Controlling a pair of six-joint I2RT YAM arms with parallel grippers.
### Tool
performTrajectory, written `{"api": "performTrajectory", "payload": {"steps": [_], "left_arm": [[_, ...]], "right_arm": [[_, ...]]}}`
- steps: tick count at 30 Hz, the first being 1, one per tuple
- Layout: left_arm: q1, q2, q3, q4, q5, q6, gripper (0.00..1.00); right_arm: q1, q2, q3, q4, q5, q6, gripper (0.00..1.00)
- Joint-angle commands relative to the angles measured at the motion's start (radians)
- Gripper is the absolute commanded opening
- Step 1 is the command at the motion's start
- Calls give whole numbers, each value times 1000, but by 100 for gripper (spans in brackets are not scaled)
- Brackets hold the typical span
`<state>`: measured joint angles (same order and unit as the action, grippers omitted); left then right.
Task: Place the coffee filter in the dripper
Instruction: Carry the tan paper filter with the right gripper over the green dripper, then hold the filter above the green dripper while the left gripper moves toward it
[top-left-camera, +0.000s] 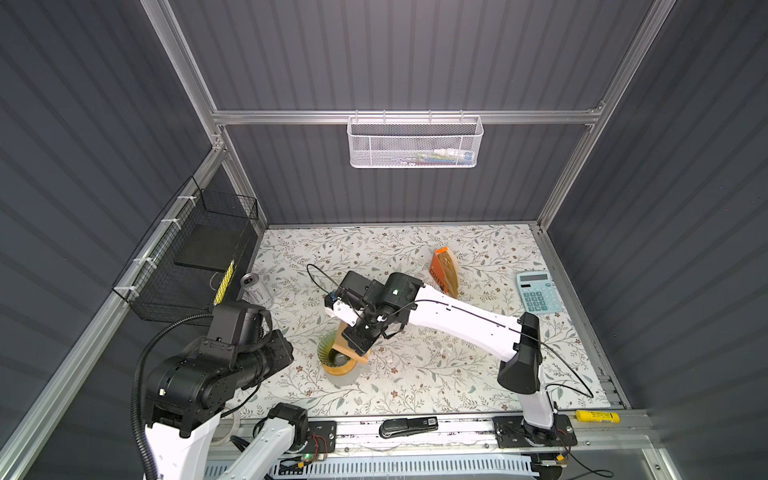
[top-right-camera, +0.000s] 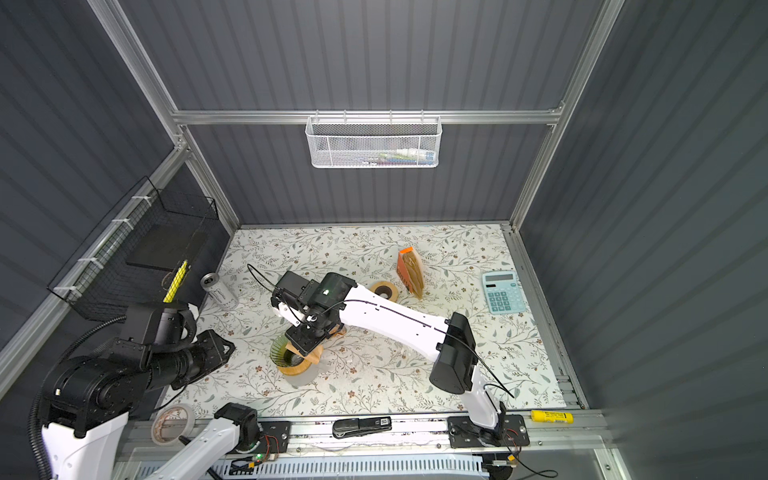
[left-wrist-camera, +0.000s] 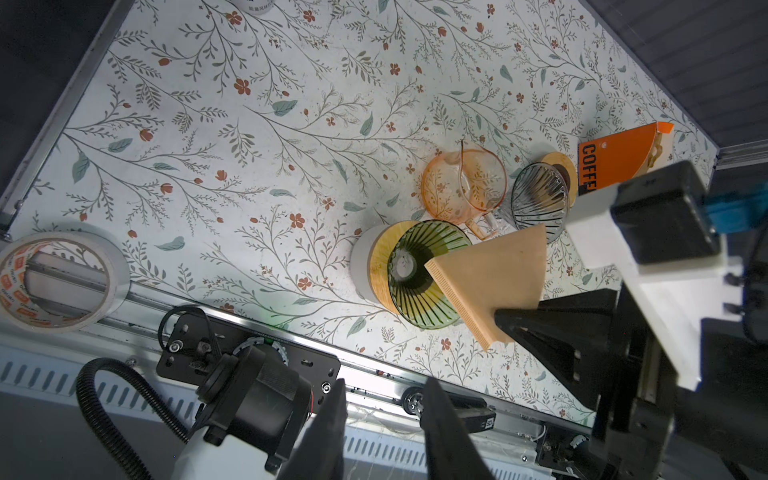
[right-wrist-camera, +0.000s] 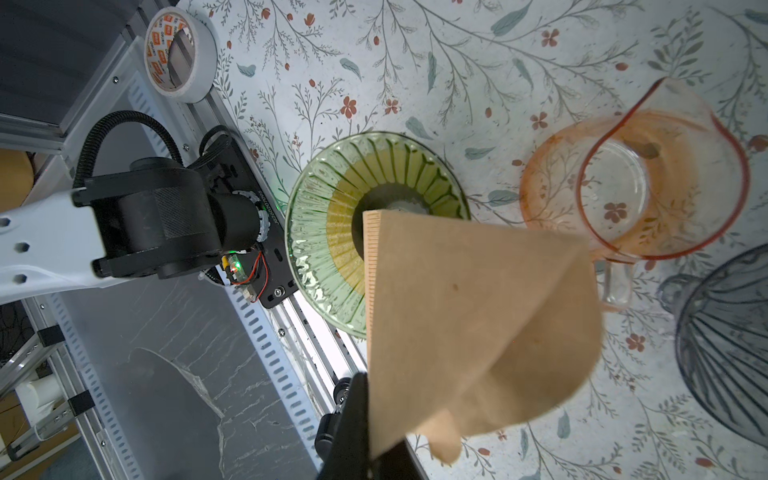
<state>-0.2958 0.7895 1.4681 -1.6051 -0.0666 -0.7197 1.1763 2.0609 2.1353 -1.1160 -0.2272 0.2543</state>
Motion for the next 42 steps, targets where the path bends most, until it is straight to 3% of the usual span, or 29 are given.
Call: {"api": "performTrajectory", "payload": {"steps": [1, 26, 42], "left_arm": [[-3, -12, -11, 6, 22, -7, 33], [-3, 15, -35, 54, 56, 31, 32], [-3, 26, -97, 105, 75, 39, 31]], "right_arm": [[6, 25, 34, -10, -17, 13, 2], [9, 30, 72, 37, -31, 42, 26], [8, -47, 26, 46, 26, 35, 33]]}}
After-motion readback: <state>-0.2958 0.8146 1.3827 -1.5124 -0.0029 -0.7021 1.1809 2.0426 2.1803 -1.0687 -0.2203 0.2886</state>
